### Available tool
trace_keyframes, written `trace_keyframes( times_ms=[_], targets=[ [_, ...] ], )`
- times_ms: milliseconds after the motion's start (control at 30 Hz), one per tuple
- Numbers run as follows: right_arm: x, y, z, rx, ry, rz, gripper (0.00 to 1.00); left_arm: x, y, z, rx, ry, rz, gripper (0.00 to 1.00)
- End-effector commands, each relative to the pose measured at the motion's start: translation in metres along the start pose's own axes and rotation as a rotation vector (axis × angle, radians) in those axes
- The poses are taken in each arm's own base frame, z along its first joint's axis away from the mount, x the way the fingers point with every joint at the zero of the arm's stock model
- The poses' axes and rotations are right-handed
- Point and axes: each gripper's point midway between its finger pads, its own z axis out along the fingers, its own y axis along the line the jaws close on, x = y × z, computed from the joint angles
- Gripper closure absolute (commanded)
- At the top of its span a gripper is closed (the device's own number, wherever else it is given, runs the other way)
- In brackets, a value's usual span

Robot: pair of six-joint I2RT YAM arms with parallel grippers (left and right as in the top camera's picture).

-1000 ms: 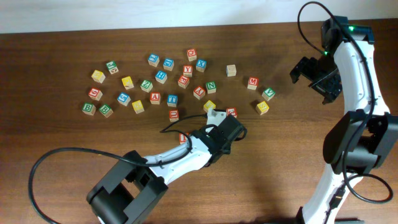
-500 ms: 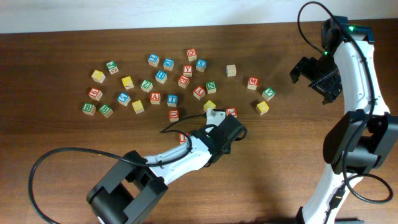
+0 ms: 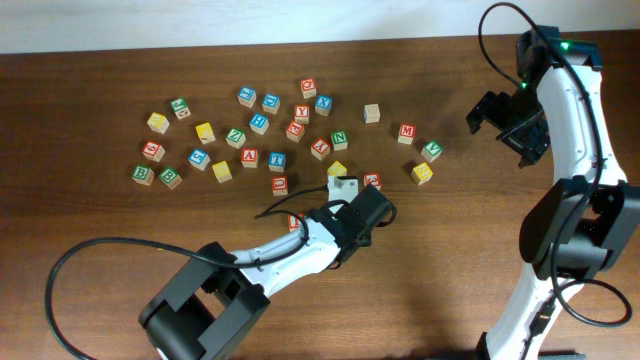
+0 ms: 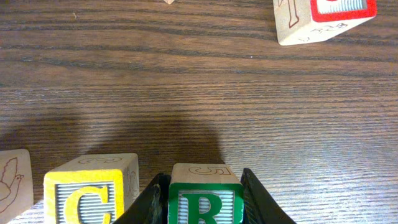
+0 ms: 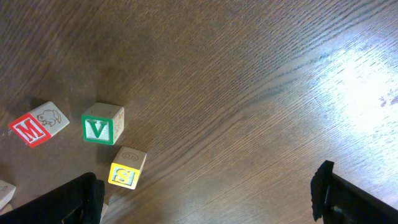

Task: Spell out ICRA
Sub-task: 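Lower the R block right of the C block and open the left gripper, then retract the left gripper to the left side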

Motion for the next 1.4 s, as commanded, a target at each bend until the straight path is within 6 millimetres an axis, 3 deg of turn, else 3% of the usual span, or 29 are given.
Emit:
trace_keyframes(
  times_ms=[0, 200, 367, 567, 667, 967, 1100, 1233, 1300, 1367],
  targets=[
    [0.000, 0.002, 0.001, 0.001, -0.001, -0.002, 0.02, 0.006, 0.002, 0.002, -0.007, 0.024, -0.022, 0.65],
    [0.000, 0.002, 0.001, 0.001, -0.001, -0.002, 0.02, 0.004, 0.001, 0.000, -0.002, 0.018, -0.024, 0.58],
    [0.000, 0.002, 0.001, 0.001, -0.001, -0.002, 0.02, -0.001, 0.002, -0.002, 0.000, 0.006, -0.029, 0.64],
    [0.000, 0.002, 0.001, 0.001, -0.001, -0.002, 0.02, -0.002, 0.002, -0.003, -0.002, 0.001, -0.019, 0.62],
    [0.000, 0.002, 0.001, 0.001, -0.001, -0.002, 0.02, -0.011, -0.005, -0.007, 0.012, -0.015, 0.045, 0.57],
    [0.000, 0.002, 0.001, 0.001, -0.001, -0.002, 0.02, -0.031, -0.015, -0.017, 0.025, -0.052, 0.031, 0.54],
    [0.000, 0.002, 0.001, 0.001, -0.001, -0.002, 0.02, -0.065, -0.013, -0.041, 0.014, -0.158, 0.008, 0.53],
    [0.000, 0.002, 0.001, 0.001, -0.001, -0.002, 0.01, -0.100, -0.003, -0.085, 0.055, -0.254, -0.017, 0.50],
    [0.000, 0.002, 0.001, 0.001, -0.001, -0.002, 0.02, -0.110, 0.009, -0.105, 0.059, -0.279, -0.046, 0.44],
    [0.000, 0.002, 0.001, 0.001, -0.001, -0.002, 0.02, -0.117, 0.026, -0.122, 0.046, -0.292, -0.072, 0.31]
  ],
)
